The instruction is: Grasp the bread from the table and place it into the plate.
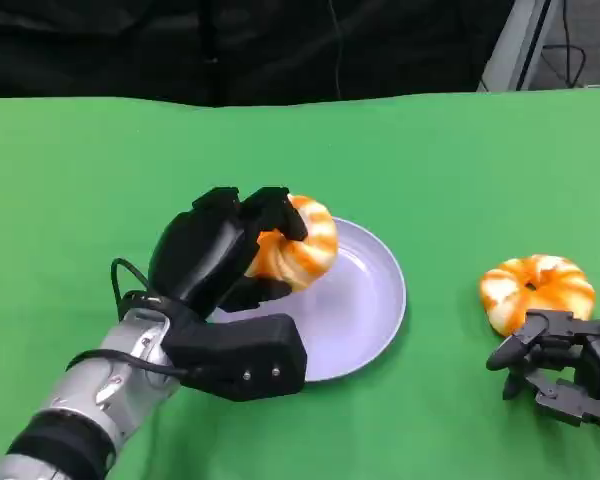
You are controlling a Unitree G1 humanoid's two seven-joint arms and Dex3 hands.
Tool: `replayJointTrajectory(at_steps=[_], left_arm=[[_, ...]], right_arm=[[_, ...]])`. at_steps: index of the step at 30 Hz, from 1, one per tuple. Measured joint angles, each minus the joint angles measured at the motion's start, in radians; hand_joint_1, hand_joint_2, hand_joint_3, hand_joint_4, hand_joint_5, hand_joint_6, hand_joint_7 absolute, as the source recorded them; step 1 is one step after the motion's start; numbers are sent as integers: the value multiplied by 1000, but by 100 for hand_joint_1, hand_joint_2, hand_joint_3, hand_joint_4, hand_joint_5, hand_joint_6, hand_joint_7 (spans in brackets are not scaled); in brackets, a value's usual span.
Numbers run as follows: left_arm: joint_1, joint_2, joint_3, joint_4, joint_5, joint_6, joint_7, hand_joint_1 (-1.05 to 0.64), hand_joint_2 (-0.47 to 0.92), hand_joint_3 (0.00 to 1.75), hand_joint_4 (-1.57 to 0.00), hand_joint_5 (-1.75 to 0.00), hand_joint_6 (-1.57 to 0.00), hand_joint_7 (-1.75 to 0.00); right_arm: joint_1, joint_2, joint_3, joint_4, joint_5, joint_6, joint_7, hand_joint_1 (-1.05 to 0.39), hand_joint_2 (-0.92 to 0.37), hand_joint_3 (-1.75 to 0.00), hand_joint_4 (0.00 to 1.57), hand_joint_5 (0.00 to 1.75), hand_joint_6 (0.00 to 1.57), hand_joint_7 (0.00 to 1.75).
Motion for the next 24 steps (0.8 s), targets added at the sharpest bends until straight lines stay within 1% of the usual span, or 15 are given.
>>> replayJointTrajectory(at_steps=[3,7,13,15,21,24], left_arm=[[-3,-9,-1,14,-7,-11,-5,-12,92,24,-50,-174,-59,-142],[-13,-23,-3,37,-19,-25,-27,-11,92,24,-53,-173,-63,-137],[-38,-49,-6,85,-24,-39,-36,-11,92,28,-53,-172,-66,-134],[-40,-58,-6,102,-28,-42,-47,-11,92,25,-58,-165,-70,-128],[-58,-78,-6,159,-34,-58,-59,-10,92,24,-59,-164,-72,-125],[-71,-86,-6,188,-38,-61,-60,-10,92,23,-62,-157,-74,-118]], right_arm=[[0,0,0,0,0,0,1,4,-81,-63,91,133,97,92],[0,0,1,0,0,0,-4,5,-80,-62,91,133,98,91],[0,1,6,0,-3,0,-15,6,-80,-63,91,132,98,91],[0,1,10,0,-9,0,-21,6,-80,-63,91,132,98,91],[0,1,13,0,-10,0,-21,5,-81,-62,91,132,98,90],[0,1,15,0,-10,0,-21,6,-82,-62,91,133,98,89]])
